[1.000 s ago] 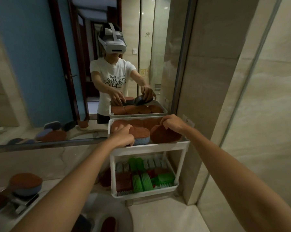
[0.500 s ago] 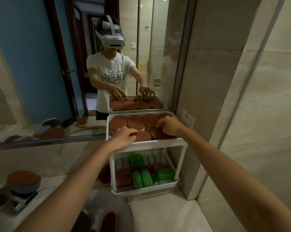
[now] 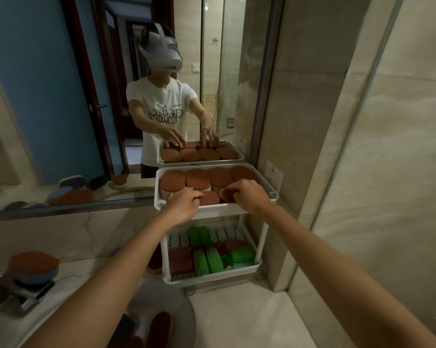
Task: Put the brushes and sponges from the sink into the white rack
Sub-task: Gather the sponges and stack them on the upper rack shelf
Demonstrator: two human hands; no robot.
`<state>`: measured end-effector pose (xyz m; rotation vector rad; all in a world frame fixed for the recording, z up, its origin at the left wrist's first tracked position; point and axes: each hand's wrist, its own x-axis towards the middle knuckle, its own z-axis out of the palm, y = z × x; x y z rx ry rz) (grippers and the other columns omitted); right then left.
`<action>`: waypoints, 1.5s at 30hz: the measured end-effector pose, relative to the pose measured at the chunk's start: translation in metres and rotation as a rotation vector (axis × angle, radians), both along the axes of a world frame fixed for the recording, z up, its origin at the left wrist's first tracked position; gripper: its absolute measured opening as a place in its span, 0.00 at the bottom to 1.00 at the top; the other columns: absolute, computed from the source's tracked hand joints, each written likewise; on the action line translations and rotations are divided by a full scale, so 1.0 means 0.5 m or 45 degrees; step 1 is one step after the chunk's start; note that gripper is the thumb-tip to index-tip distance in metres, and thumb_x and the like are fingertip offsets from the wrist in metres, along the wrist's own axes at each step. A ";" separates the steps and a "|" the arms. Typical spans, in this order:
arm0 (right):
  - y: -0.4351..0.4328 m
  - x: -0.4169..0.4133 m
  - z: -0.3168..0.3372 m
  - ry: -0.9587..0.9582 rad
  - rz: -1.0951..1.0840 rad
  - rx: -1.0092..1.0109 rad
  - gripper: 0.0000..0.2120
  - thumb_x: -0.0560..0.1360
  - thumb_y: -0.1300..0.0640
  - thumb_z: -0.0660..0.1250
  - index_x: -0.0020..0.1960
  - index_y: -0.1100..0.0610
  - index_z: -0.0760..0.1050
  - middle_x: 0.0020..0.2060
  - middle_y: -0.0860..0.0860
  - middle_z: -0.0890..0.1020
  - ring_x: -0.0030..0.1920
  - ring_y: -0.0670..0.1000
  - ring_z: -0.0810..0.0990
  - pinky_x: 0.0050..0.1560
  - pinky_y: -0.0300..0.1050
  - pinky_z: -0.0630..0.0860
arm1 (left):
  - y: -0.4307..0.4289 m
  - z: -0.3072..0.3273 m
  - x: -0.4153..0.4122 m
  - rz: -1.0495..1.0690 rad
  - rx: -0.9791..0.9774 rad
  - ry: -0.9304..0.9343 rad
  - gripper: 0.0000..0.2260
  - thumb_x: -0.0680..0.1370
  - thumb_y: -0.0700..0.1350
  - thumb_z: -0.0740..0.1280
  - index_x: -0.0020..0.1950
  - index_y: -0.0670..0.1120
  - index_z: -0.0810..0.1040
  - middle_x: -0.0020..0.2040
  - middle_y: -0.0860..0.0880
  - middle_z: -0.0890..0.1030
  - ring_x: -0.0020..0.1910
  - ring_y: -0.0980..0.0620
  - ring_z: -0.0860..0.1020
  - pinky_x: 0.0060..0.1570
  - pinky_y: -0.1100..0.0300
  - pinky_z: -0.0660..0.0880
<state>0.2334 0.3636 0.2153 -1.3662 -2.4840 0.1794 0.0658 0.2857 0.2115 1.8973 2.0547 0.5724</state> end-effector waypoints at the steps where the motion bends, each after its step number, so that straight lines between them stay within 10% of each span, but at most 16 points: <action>1: -0.002 0.000 -0.006 -0.009 0.001 0.019 0.19 0.75 0.64 0.56 0.59 0.52 0.79 0.57 0.56 0.81 0.56 0.58 0.78 0.52 0.50 0.76 | -0.002 0.000 0.002 -0.001 0.011 -0.003 0.18 0.81 0.40 0.52 0.70 0.44 0.69 0.73 0.43 0.66 0.73 0.46 0.61 0.74 0.49 0.55; 8: -0.041 0.017 -0.030 0.013 0.076 0.215 0.18 0.77 0.59 0.58 0.65 0.53 0.73 0.68 0.55 0.72 0.71 0.54 0.66 0.72 0.52 0.56 | -0.033 -0.012 0.017 -0.020 0.148 -0.058 0.17 0.81 0.39 0.54 0.69 0.42 0.70 0.71 0.44 0.69 0.73 0.46 0.63 0.73 0.48 0.58; 13: -0.165 0.037 -0.119 0.666 0.048 0.558 0.21 0.70 0.59 0.55 0.58 0.64 0.76 0.56 0.61 0.79 0.58 0.57 0.76 0.60 0.50 0.72 | -0.111 -0.022 0.064 0.035 0.517 -0.252 0.14 0.79 0.36 0.57 0.62 0.40 0.76 0.63 0.42 0.75 0.64 0.46 0.72 0.63 0.56 0.67; 16: -0.254 0.057 -0.236 0.648 -0.178 0.557 0.20 0.67 0.59 0.57 0.55 0.64 0.75 0.54 0.61 0.79 0.57 0.56 0.71 0.63 0.53 0.69 | -0.178 -0.087 0.101 0.101 0.582 -0.396 0.13 0.78 0.34 0.58 0.57 0.39 0.78 0.57 0.41 0.78 0.57 0.45 0.75 0.58 0.57 0.69; 22: -0.406 0.158 -0.477 0.123 -0.851 -0.478 0.29 0.76 0.51 0.61 0.73 0.58 0.56 0.75 0.63 0.51 0.76 0.62 0.46 0.74 0.59 0.47 | -0.287 -0.308 0.190 0.175 0.059 -0.546 0.12 0.77 0.34 0.60 0.56 0.38 0.80 0.55 0.41 0.82 0.56 0.45 0.78 0.54 0.60 0.71; 26: -0.452 0.211 -0.549 0.003 -1.021 -0.706 0.33 0.76 0.50 0.63 0.75 0.53 0.51 0.76 0.62 0.44 0.75 0.66 0.44 0.73 0.61 0.49 | -0.343 -0.407 0.217 0.185 -0.171 -0.658 0.10 0.77 0.34 0.61 0.53 0.37 0.80 0.53 0.40 0.82 0.54 0.43 0.80 0.53 0.57 0.73; 32: -0.446 0.209 -0.543 0.180 -0.916 -0.640 0.18 0.75 0.63 0.62 0.63 0.55 0.65 0.74 0.63 0.52 0.67 0.67 0.64 0.65 0.58 0.67 | -0.370 -0.443 0.201 0.249 -0.276 -0.683 0.10 0.77 0.35 0.61 0.54 0.38 0.79 0.54 0.41 0.82 0.54 0.44 0.79 0.54 0.57 0.74; 45: -0.498 -0.109 -0.474 0.164 0.123 -0.656 0.28 0.69 0.59 0.71 0.64 0.61 0.64 0.62 0.60 0.71 0.61 0.62 0.70 0.57 0.52 0.70 | -0.538 -0.451 -0.023 0.974 -0.138 -0.487 0.13 0.78 0.37 0.61 0.62 0.39 0.76 0.60 0.40 0.77 0.60 0.42 0.75 0.59 0.54 0.71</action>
